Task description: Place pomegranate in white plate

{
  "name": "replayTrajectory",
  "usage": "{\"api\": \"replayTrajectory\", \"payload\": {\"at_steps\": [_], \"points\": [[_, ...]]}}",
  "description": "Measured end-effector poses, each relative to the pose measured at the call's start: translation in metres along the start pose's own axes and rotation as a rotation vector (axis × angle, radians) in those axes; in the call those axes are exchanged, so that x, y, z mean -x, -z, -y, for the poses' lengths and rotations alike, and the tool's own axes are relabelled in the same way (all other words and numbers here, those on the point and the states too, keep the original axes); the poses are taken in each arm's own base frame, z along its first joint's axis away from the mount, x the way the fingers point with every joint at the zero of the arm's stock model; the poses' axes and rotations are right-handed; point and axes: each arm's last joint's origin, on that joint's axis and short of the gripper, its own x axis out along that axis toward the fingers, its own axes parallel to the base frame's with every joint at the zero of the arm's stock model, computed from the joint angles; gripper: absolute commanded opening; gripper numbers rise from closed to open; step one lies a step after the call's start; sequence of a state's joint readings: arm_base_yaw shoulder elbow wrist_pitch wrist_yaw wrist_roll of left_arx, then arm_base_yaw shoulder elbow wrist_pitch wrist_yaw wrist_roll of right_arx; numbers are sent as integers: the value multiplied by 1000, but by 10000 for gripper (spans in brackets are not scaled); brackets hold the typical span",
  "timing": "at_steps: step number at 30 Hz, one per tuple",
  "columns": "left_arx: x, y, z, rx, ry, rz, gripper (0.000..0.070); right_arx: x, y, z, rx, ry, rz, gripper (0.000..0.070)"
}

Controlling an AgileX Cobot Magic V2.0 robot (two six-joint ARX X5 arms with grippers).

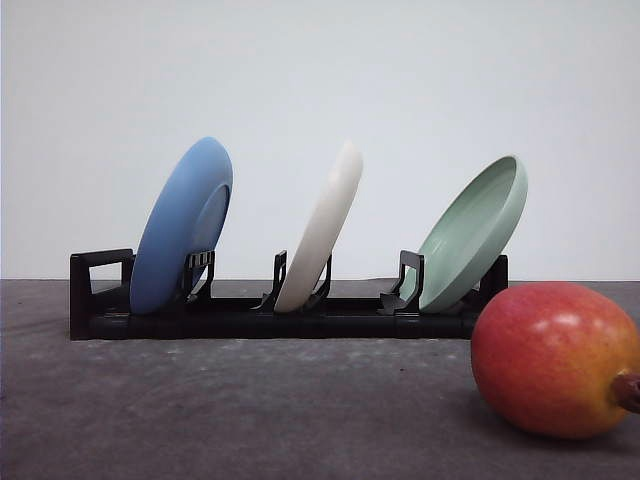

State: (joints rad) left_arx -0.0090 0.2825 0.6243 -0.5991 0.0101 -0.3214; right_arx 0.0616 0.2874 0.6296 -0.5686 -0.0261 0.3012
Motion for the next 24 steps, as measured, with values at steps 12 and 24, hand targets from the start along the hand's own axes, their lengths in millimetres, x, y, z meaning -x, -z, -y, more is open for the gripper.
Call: {"api": "replayTrajectory", "payload": {"at_steps": [12, 24], "points": [[-44, -28, 23, -169, 128, -385, 3, -36, 1, -10, 83, -166, -320, 10], [-53, -18, 62, -456, 421, -419, 26, -33, 6, -30, 248, -332, -336, 29]]}}
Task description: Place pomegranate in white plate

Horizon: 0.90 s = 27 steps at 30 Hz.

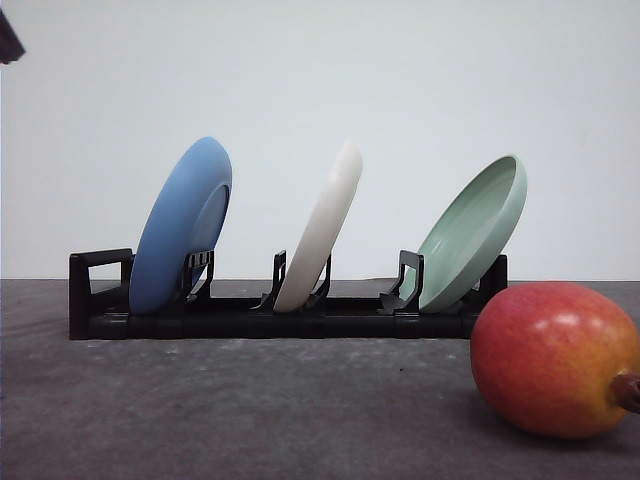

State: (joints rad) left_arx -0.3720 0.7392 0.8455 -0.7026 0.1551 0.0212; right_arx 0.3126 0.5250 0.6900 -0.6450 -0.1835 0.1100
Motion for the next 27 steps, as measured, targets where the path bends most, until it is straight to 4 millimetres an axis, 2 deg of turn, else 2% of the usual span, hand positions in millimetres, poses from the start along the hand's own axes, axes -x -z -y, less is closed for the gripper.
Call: {"api": "replayTrajectory", "payload": {"at_steps": [1, 4, 5, 12, 16, 21, 27], "points": [[0, 0, 2, -22, 9, 0, 68, 0, 0, 0, 3, 0, 0, 66], [0, -1, 3, -56, 20, 7, 339, 0, 0, 0, 11, 0, 4, 377], [0, -1, 4, -61, 21, 13, 352, 0, 0, 0, 11, 0, 5, 405], [-1, -6, 10, -109, 94, 58, 355, 0, 0, 0, 11, 0, 5, 418], [-9, -14, 18, -159, 151, 111, 355, 0, 0, 0, 11, 0, 5, 418], [-35, -25, 33, -227, 208, 141, 355, 0, -1, 0, 11, 0, 5, 418], [-76, -39, 53, -278, 195, 210, 355, 0, 0, 0, 11, 0, 5, 418]]}}
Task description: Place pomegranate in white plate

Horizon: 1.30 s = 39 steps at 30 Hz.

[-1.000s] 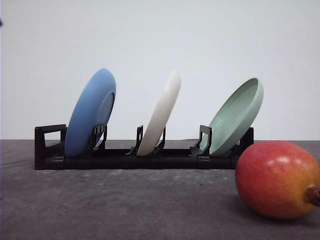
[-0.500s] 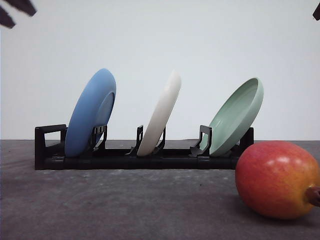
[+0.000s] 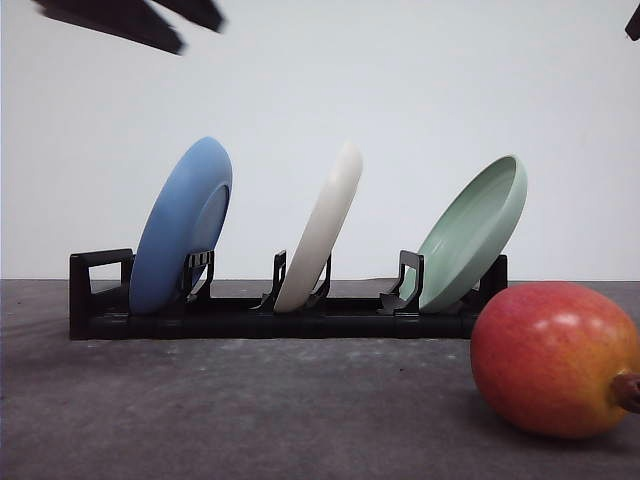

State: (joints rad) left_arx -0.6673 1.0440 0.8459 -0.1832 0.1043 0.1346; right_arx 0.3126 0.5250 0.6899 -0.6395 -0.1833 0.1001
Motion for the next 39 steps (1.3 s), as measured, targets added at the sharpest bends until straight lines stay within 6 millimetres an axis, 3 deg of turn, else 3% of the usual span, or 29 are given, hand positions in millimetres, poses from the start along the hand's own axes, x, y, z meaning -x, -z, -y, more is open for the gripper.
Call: {"api": "replayTrajectory", "payload": {"at_steps": [8, 19, 24, 29, 31, 34, 39], "points": [[-62, 7, 10, -6, -52, 24, 355, 0, 0, 0, 0, 0, 0, 418], [-132, 12, 8, 69, -84, -68, 355, 0, 0, 0, 0, 0, 0, 418], [-156, 11, 6, 70, -112, -107, 353, 0, 0, 0, 0, 0, 0, 418], [-164, 5, 5, 70, -116, -97, 343, 0, 0, 0, 0, 0, 0, 418], [-164, 5, 5, 70, -117, -95, 287, 0, 0, 0, 0, 0, 0, 418], [-164, 5, 5, 70, -117, -101, 129, 0, 0, 0, 0, 0, 0, 418], [-164, 7, 5, 97, -117, -119, 59, 0, 0, 0, 0, 0, 0, 418]]}}
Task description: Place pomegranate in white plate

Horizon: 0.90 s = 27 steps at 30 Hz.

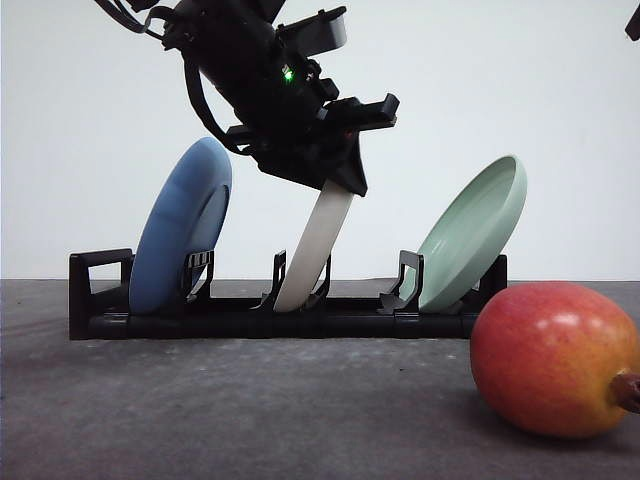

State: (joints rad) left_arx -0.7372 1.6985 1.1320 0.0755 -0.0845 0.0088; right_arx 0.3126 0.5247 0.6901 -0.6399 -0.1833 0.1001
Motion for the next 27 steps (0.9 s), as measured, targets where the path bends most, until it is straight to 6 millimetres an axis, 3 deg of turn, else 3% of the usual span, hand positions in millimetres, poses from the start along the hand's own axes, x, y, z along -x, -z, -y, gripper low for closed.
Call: {"api": "replayTrajectory", "payload": {"at_steps": [5, 14, 27], "points": [[0, 0, 0, 49, 4, -6, 1, 0, 0, 0, 0, 0, 0, 418], [6, -3, 0, 104, 4, 2, 0, 0, 0, 0, 0, 0, 0, 418], [63, -37, -3, 219, 87, 112, 3, 0, 0, 0, 0, 0, 0, 418]]}}
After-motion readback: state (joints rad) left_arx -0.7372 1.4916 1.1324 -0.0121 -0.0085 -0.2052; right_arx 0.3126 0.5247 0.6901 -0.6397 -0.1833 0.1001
